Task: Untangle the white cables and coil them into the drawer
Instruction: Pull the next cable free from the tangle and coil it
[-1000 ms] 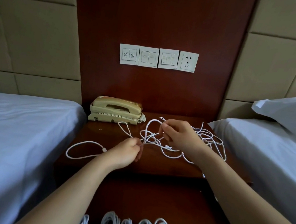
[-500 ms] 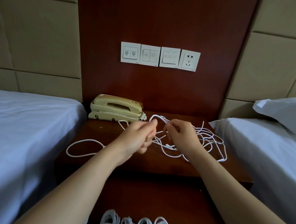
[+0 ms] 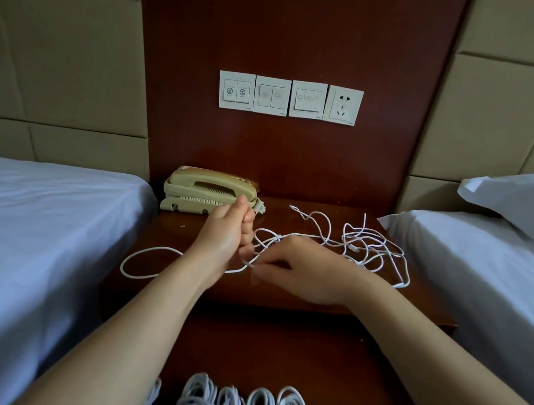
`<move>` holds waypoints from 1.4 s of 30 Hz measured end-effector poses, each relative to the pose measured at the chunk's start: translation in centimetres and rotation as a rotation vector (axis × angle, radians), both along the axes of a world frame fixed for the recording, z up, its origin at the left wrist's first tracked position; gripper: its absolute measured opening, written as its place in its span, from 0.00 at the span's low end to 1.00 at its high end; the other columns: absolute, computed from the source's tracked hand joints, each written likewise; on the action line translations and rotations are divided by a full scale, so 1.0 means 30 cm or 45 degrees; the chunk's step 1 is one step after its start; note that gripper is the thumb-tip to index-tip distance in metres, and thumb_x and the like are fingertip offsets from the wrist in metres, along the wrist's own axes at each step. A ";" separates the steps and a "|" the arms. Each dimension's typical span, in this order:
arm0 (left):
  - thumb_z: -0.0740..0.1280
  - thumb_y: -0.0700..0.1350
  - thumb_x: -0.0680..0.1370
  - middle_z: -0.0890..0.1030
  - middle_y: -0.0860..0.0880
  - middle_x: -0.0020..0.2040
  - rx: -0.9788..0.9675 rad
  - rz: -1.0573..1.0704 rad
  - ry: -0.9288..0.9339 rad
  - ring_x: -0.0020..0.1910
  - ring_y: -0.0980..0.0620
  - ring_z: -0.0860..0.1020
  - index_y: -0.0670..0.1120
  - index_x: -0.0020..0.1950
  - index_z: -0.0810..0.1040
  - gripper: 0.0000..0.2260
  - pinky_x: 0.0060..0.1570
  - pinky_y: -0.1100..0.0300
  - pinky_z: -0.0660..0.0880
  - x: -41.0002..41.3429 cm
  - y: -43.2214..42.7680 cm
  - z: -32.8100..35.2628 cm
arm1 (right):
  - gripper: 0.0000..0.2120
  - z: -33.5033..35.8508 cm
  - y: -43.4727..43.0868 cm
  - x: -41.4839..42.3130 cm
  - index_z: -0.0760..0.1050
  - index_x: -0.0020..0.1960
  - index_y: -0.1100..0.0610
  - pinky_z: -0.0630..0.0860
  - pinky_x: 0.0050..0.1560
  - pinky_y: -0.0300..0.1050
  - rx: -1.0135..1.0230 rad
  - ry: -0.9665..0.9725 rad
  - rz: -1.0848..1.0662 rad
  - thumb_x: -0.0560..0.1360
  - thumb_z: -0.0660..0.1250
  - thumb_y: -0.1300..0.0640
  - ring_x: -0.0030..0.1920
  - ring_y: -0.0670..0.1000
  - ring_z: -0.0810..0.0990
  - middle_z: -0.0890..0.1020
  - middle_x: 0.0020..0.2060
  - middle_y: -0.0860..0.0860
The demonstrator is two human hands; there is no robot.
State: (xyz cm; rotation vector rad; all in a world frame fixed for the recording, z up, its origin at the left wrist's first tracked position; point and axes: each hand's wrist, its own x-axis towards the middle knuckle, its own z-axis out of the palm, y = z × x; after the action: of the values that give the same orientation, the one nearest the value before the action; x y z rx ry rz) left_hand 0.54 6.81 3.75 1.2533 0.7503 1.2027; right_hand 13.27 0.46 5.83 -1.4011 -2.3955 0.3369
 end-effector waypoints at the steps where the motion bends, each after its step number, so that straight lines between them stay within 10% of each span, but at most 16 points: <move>1: 0.49 0.48 0.84 0.59 0.56 0.22 0.041 0.023 0.085 0.19 0.59 0.57 0.46 0.32 0.62 0.20 0.19 0.67 0.59 -0.002 0.002 -0.006 | 0.11 0.013 -0.010 -0.001 0.80 0.40 0.55 0.65 0.34 0.33 0.047 0.029 -0.001 0.78 0.63 0.56 0.30 0.45 0.72 0.77 0.29 0.49; 5: 0.49 0.46 0.84 0.66 0.54 0.19 0.069 -0.006 0.227 0.17 0.59 0.64 0.43 0.33 0.67 0.20 0.20 0.69 0.62 0.007 -0.022 -0.016 | 0.15 0.033 -0.018 0.003 0.72 0.34 0.47 0.63 0.32 0.33 0.209 0.146 -0.060 0.78 0.63 0.58 0.29 0.43 0.67 0.71 0.26 0.46; 12: 0.50 0.47 0.84 0.75 0.49 0.24 -0.071 -0.207 0.112 0.26 0.54 0.73 0.42 0.37 0.72 0.20 0.35 0.60 0.67 0.014 -0.052 -0.002 | 0.10 0.025 -0.010 0.021 0.78 0.40 0.60 0.63 0.31 0.31 0.246 0.293 -0.108 0.78 0.63 0.60 0.27 0.39 0.73 0.74 0.24 0.42; 18: 0.50 0.49 0.84 0.62 0.55 0.21 -0.054 -0.229 0.230 0.19 0.58 0.59 0.45 0.37 0.69 0.19 0.19 0.67 0.56 0.041 -0.068 -0.007 | 0.12 0.013 0.004 0.019 0.73 0.35 0.52 0.64 0.32 0.32 0.316 0.361 -0.107 0.77 0.64 0.59 0.29 0.40 0.70 0.71 0.25 0.42; 23: 0.44 0.59 0.82 0.58 0.54 0.19 -0.185 -0.471 0.192 0.17 0.59 0.54 0.45 0.30 0.61 0.26 0.21 0.68 0.49 0.060 -0.093 0.016 | 0.11 0.005 0.028 0.054 0.74 0.35 0.55 0.70 0.35 0.45 0.391 0.494 -0.227 0.76 0.66 0.55 0.31 0.46 0.75 0.78 0.28 0.49; 33: 0.51 0.49 0.82 0.57 0.55 0.24 -0.159 -0.788 -0.001 0.21 0.60 0.55 0.47 0.30 0.65 0.20 0.23 0.65 0.51 0.038 -0.106 0.030 | 0.18 -0.054 0.083 0.119 0.70 0.31 0.55 0.58 0.28 0.38 0.268 0.805 -0.335 0.79 0.62 0.54 0.27 0.43 0.60 0.64 0.25 0.47; 42: 0.49 0.49 0.83 0.58 0.55 0.23 -0.245 -0.524 -0.362 0.20 0.60 0.56 0.46 0.34 0.63 0.19 0.21 0.67 0.56 0.014 -0.074 0.032 | 0.17 -0.115 0.045 0.095 0.77 0.35 0.55 0.65 0.31 0.34 -0.103 0.351 -0.187 0.80 0.58 0.55 0.26 0.41 0.67 0.73 0.27 0.46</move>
State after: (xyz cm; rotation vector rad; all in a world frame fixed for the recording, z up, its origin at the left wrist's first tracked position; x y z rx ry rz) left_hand 0.96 4.60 4.71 0.9895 0.3644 0.9193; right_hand 16.13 1.82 2.38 -1.4509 -2.0662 0.5545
